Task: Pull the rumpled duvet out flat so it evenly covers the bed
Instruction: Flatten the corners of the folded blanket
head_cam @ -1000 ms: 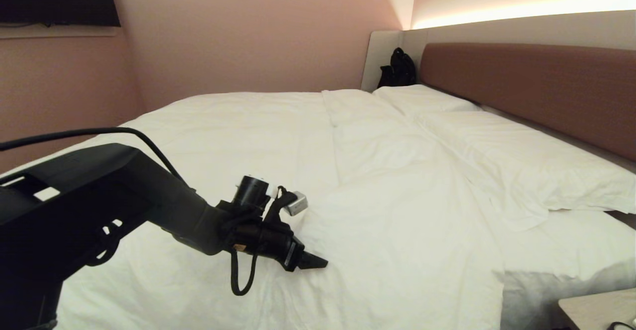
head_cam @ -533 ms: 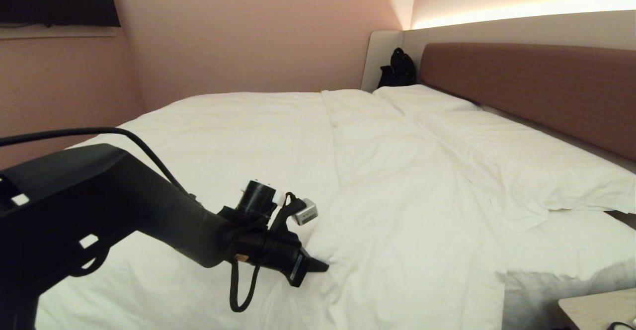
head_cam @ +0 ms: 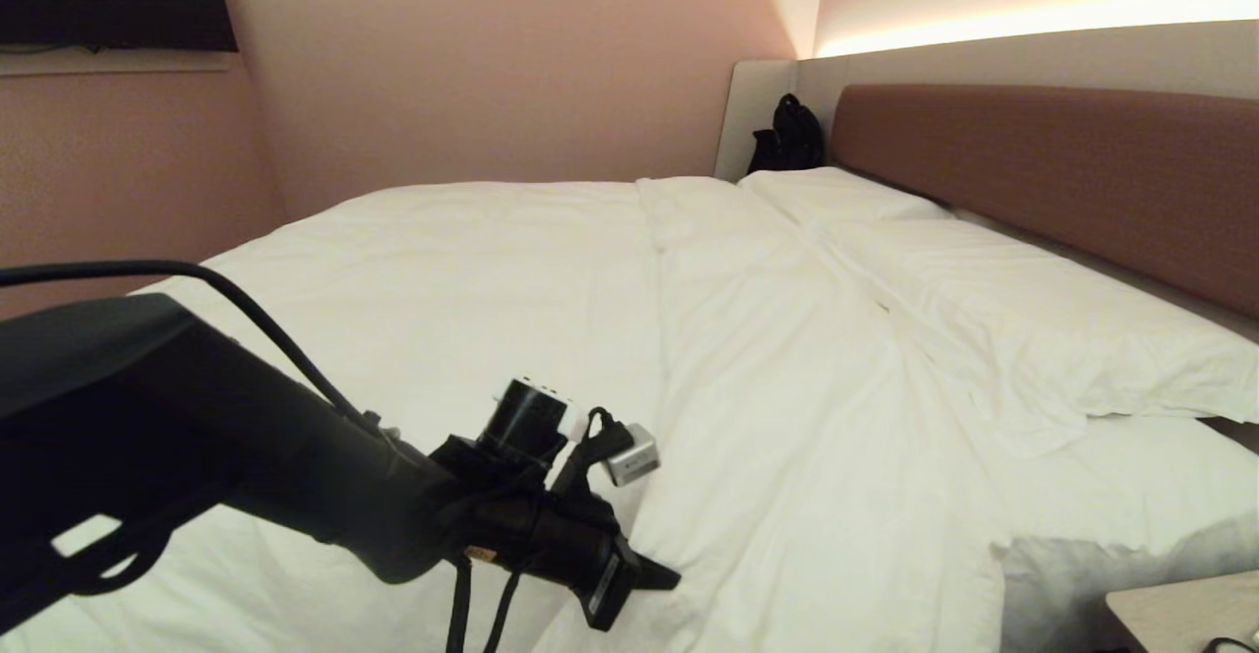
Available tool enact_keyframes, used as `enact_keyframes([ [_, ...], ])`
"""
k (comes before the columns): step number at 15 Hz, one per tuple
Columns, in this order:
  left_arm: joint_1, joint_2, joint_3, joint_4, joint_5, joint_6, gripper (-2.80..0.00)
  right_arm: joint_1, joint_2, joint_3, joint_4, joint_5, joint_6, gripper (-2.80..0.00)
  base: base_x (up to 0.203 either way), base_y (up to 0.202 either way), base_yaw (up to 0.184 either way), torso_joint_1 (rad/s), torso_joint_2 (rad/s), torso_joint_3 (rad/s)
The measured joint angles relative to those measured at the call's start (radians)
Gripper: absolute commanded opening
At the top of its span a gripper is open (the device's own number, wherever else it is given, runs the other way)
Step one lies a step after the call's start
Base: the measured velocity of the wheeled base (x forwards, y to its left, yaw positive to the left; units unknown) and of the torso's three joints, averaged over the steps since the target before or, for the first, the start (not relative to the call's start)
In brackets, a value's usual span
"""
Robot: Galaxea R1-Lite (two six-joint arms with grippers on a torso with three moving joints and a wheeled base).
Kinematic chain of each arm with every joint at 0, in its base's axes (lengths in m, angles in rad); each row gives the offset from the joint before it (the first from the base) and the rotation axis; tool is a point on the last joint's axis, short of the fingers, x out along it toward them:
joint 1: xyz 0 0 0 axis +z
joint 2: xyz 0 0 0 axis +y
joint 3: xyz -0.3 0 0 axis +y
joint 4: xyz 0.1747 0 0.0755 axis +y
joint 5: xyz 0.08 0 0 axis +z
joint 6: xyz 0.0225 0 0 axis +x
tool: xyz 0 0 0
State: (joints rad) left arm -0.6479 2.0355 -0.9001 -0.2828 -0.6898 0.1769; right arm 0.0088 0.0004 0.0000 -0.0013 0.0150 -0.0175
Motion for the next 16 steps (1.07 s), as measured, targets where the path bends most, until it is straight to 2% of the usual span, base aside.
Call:
enact_keyframes([
  [4, -0.127, -0.018, 0.039, -0.001, 0.004, -0.003, -2.8, 0.0, 0.0, 0.0, 0.0, 0.0, 0.0, -2.8, 0.0, 0.0, 0.0, 0.0, 0.0, 0.0],
  [7, -0.179, -0.017, 0.052, 0.005, -0.002, -0.011, -2.8, 0.0, 0.0, 0.0, 0.0, 0.0, 0.0, -2.8, 0.0, 0.0, 0.0, 0.0, 0.0, 0.0],
  [9, -0.192, -0.014, 0.052, 0.004, -0.009, -0.031, -2.8, 0.0, 0.0, 0.0, 0.0, 0.0, -0.001, -2.8, 0.0, 0.0, 0.0, 0.0, 0.0, 0.0],
  [13, -0.196, -0.019, 0.038, 0.003, -0.085, -0.102, -2.8, 0.0, 0.0, 0.0, 0.0, 0.0, 0.0, -2.8, 0.0, 0.0, 0.0, 0.0, 0.0, 0.0],
  [16, -0.196, -0.009, 0.038, 0.003, -0.072, -0.077, -2.8, 0.0, 0.0, 0.0, 0.0, 0.0, 0.0, -2.8, 0.0, 0.0, 0.0, 0.0, 0.0, 0.0],
])
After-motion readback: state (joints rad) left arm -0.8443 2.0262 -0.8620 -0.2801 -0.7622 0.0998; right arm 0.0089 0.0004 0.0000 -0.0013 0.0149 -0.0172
